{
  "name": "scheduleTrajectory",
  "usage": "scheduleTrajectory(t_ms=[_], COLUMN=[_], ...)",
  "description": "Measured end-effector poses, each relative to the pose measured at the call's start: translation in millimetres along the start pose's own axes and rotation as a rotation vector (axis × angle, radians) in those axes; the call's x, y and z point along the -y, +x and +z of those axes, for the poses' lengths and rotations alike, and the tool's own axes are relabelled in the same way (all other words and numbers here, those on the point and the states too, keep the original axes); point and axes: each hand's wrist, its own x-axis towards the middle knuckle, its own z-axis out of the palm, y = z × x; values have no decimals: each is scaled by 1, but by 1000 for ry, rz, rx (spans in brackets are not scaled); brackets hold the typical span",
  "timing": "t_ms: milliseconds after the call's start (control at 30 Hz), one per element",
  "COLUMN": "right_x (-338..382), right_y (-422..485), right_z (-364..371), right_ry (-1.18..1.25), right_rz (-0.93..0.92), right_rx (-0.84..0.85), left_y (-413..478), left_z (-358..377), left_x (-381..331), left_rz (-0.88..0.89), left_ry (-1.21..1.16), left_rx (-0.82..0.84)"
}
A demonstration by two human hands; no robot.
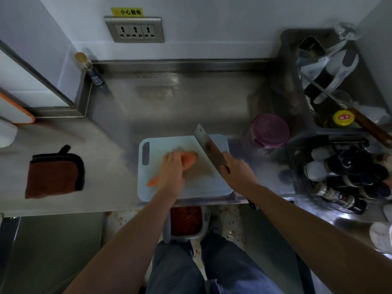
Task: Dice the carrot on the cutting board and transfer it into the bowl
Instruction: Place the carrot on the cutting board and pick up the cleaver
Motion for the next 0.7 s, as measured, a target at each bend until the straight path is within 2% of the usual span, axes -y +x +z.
scheduleTrajectory(t_ms=[100,333,500,700], right_x=[4,22,38,39], right_y=[-2,1,1,-1], right_z=[-3,-3,-2,0], right_ry=[3,31,-11,-42], right_rz=[-14,-53,-54,-53], right_rx=[7,14,97,110], left_y=[-3,-1,0,3], left_z=[4,7,7,5], left_x=[1,-6,-9,-10], left_rz=[74,34,14,-5], left_ry=[51,32,-8,-4], left_rx=[13,-101,-144,-132])
